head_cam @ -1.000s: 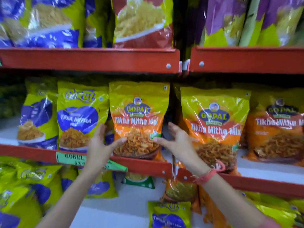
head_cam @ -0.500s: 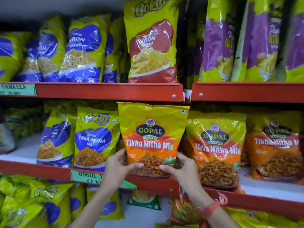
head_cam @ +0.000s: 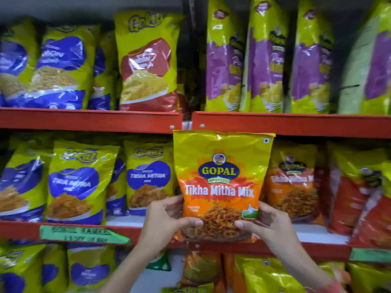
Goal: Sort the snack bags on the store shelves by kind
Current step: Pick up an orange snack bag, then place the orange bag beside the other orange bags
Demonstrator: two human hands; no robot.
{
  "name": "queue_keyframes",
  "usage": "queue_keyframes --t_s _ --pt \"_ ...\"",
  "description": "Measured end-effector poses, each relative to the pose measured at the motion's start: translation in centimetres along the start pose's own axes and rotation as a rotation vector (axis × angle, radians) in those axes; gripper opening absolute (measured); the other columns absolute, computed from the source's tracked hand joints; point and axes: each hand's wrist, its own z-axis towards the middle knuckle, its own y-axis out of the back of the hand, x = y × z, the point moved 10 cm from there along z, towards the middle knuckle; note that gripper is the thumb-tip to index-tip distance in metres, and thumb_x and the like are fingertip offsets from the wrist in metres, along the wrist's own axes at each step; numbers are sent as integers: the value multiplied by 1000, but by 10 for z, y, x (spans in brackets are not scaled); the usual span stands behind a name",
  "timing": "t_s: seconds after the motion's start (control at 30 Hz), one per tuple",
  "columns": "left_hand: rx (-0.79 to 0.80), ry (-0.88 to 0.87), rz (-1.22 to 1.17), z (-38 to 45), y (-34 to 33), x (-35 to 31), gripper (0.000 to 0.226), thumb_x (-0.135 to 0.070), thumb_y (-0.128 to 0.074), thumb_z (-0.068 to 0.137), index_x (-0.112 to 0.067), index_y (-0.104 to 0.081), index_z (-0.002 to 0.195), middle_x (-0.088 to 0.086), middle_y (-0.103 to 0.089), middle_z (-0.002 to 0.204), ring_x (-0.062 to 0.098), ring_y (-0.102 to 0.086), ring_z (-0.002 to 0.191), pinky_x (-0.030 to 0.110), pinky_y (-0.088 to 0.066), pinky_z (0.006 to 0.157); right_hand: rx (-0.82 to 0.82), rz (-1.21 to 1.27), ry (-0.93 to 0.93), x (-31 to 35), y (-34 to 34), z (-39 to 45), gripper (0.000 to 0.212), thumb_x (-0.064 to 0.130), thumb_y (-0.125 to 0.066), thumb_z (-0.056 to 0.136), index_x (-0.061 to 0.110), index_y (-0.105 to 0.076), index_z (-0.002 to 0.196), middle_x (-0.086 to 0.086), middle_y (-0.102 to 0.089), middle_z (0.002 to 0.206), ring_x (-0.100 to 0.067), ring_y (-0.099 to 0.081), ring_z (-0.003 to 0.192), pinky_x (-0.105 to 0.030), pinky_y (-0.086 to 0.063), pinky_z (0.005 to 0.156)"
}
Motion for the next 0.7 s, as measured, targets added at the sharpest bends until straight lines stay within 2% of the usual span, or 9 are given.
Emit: queue_keyframes --t_s 0.07,0.2,0.27,0.37,0.47,0.53,0.6,0.63,0.7 --pt "49 -8 -31 5 -47 -8 54 -5 -90 47 -12 -72 98 -3 -79 86 12 -74 86 27 -59 74 -15 -16 1 5 44 -5 58 31 -92 49 11 -74 99 -3 -79 96 -9 -72 88 -23 -58 81" --pt "105 -57 -51 19 -136 -19 44 -1 -87 52 -23 -71 85 -18 -77 76 2 -71 81 18 -56 70 -52 -54 -5 6 126 -7 47 6 -81 61 13 -71 107 -3 -79 98 -12 -73 93 -27 -59 84" --pt "125 -71 -54 27 -174 -19 45 -4 -87 53 -23 -71 90 -19 -77 80 4 -71 86 20 -57 74 -67 -99 -18 -1 158 -5 48 4 -79 66 14 -69 112 -1 -79 101 -12 -72 98 -27 -60 85" --pt "160 -48 -31 36 -220 -15 45 -4 -84 60 -19 -67 99 -15 -75 88 6 -71 88 20 -58 72 -99 -110 -49 -24 195 3 48 3 -78 67 12 -67 114 -4 -78 103 -17 -71 102 -36 -58 89" --pt "166 2 47 44 -247 -2 43 -14 -83 63 -10 -67 102 -1 -75 98 11 -70 94 33 -59 82 -112 -89 -81 -54 216 14 52 8 -81 63 9 -67 113 -5 -78 103 -20 -71 103 -27 -59 84" --pt "173 37 83 45 -256 8 51 -35 -84 58 -10 -68 100 0 -76 100 12 -70 94 44 -57 85 -108 -86 -114 -70 222 19 58 18 -86 56 9 -68 110 -6 -78 102 -17 -71 99 -19 -58 78" --pt "179 64 120 52 -262 25 66 -59 -79 50 -13 -67 97 0 -76 100 14 -70 93 48 -57 83 -122 -88 -135 -80 225 22 62 22 -86 52 7 -68 109 -6 -79 100 -12 -72 93 -16 -57 75" --pt "186 65 141 55 -265 29 65 -58 -78 52 -14 -67 98 0 -76 101 15 -70 94 48 -57 83 -130 -96 -141 -83 225 23 61 19 -85 53 7 -68 110 -5 -78 101 -9 -72 91 -15 -57 74" --pt "196 40 167 51 -263 12 53 -36 -81 64 -10 -65 108 3 -72 112 16 -67 103 45 -55 91 -166 -109 -145 -84 226 25 60 18 -83 53 14 -66 111 -5 -77 105 -7 -72 93 -17 -58 78"
